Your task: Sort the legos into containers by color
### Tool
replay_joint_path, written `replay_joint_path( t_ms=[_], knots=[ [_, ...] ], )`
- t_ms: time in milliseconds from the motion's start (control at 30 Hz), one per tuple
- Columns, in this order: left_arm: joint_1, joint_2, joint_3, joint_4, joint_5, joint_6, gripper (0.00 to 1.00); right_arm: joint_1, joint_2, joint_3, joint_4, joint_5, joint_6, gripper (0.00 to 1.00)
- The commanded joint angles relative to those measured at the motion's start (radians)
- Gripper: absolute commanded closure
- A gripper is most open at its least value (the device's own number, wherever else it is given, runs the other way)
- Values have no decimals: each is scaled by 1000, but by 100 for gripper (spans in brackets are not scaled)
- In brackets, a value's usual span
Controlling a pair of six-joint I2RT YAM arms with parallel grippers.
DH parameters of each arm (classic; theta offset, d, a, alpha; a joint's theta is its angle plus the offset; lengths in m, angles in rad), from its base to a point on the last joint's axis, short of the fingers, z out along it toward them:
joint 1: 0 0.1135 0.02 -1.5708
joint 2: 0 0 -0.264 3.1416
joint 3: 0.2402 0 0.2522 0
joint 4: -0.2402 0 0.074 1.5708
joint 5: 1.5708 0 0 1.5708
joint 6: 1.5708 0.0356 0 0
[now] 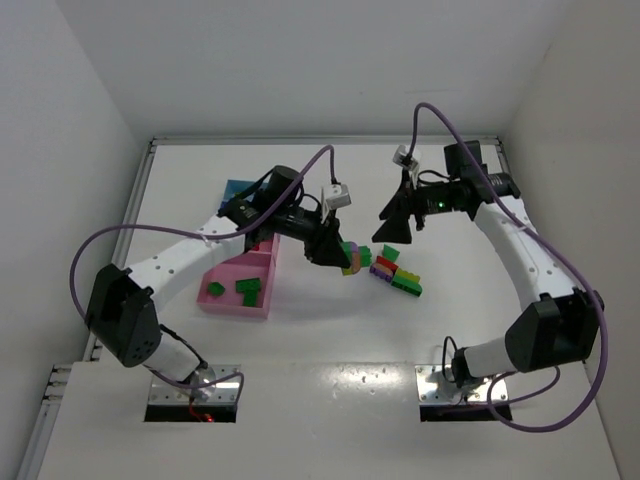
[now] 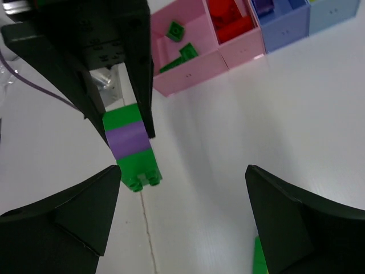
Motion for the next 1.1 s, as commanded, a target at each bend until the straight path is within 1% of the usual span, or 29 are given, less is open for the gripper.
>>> replay_joint_path(
  t_ms=[0,133,233,400,567,600,767,800,833,900,1033,1067],
  knots=[
    [21,-30,55,-32,106,-7,83,42,26,84,13,-106,-35,10],
    [61,-30,66,-41,129,-16,83,86,49,117,-19,-115,-46,18],
    [87,-30,75,-51,142,-16,83,96,49,117,-33,-115,-72,18],
    [119,-20,110,-79,151,5,81,140,28,73,-65,-94,-107,19],
    [119,-20,110,-88,161,5,81,151,28,64,-74,-64,-118,19],
    [119,-20,110,-88,161,5,81,160,40,74,-74,-64,-118,18],
    [119,-39,110,-98,171,5,81,171,69,105,-56,-64,-100,18],
    [119,-48,110,-98,171,5,81,171,69,105,-56,-55,-100,20],
    [119,-48,110,-98,171,5,81,180,80,105,-47,-55,-89,24],
    [119,-48,110,-98,171,5,81,189,80,114,-38,-55,-89,28],
    [119,-57,110,-98,171,-4,81,209,89,114,-38,-46,-89,28],
    [119,-57,110,-98,171,-4,81,209,89,105,-38,-46,-89,29]
  ],
)
